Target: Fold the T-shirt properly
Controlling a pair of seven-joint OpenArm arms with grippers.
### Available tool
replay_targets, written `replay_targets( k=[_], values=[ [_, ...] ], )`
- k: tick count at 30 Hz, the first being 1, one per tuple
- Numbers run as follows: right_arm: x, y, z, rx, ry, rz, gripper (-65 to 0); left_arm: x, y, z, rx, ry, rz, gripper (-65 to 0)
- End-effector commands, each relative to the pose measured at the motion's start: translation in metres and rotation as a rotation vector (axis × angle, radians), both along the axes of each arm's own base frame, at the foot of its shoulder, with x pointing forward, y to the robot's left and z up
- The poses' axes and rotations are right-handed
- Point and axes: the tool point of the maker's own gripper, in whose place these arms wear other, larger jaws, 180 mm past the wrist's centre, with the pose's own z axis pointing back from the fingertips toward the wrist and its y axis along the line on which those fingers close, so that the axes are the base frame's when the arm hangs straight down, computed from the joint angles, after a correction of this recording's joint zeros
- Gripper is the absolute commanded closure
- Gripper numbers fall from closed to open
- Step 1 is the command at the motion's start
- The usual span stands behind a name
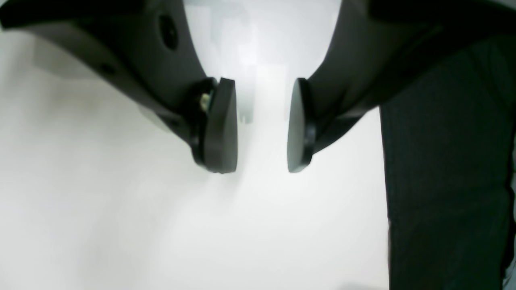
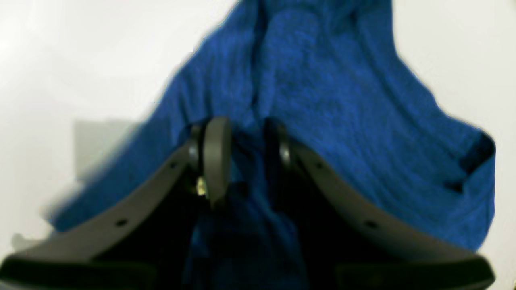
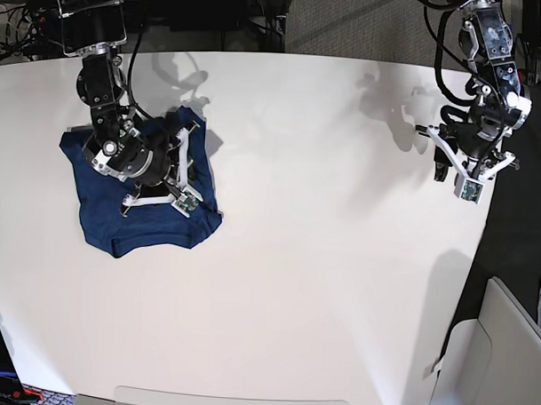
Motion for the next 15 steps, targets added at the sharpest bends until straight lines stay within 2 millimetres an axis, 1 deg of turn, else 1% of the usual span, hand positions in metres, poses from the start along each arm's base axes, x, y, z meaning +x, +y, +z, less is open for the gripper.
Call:
replay_targets(
  k=[1, 4, 5, 6, 9, 11, 13, 15],
  values=[
    [0.006, 0.009, 0.018, 0.054, -0.050, 0.017, -13.7, 0.007, 0.000, 0.016, 0.013, -0.056, -0.010, -18.8],
    [-0.009, 0.027, 0.027, 0.124, -0.062, 0.031, -13.7, -0.004, -0.001, 0.015, 0.024, -0.043, -0.015, -18.8],
    [-0.013, 0.029, 0.031, 0.142, -0.070, 0.022, -13.7, -0.005, 0.000, 0.019, 0.032, -0.053, -0.015, -18.8],
    [-0.018, 0.027, 0.033, 0.157, -0.074, 0.003, -13.7, -0.012, 0.004, 0.022, 0.043, -0.054, -0.004, -18.8],
    [-0.033, 0.017, 0.043, 0.169, -0.100, -0.036, -13.7, -0.029, 0.009, 0.024, 0.041, -0.055, 0.042, -18.8],
    [-0.048, 0.009, 0.048, 0.182, -0.106, -0.064, -13.7, -0.038, 0.018, 0.025, 0.050, -0.048, 0.071, -18.7],
    [-0.064, -0.004, 0.052, 0.208, -0.102, -0.111, -13.7, -0.052, 0.023, 0.018, 0.058, -0.015, 0.086, -18.2],
    [-0.078, -0.020, 0.053, 0.260, -0.080, -0.174, -13.7, -0.061, 0.024, 0.012, 0.053, 0.011, 0.087, -15.6]
  ],
)
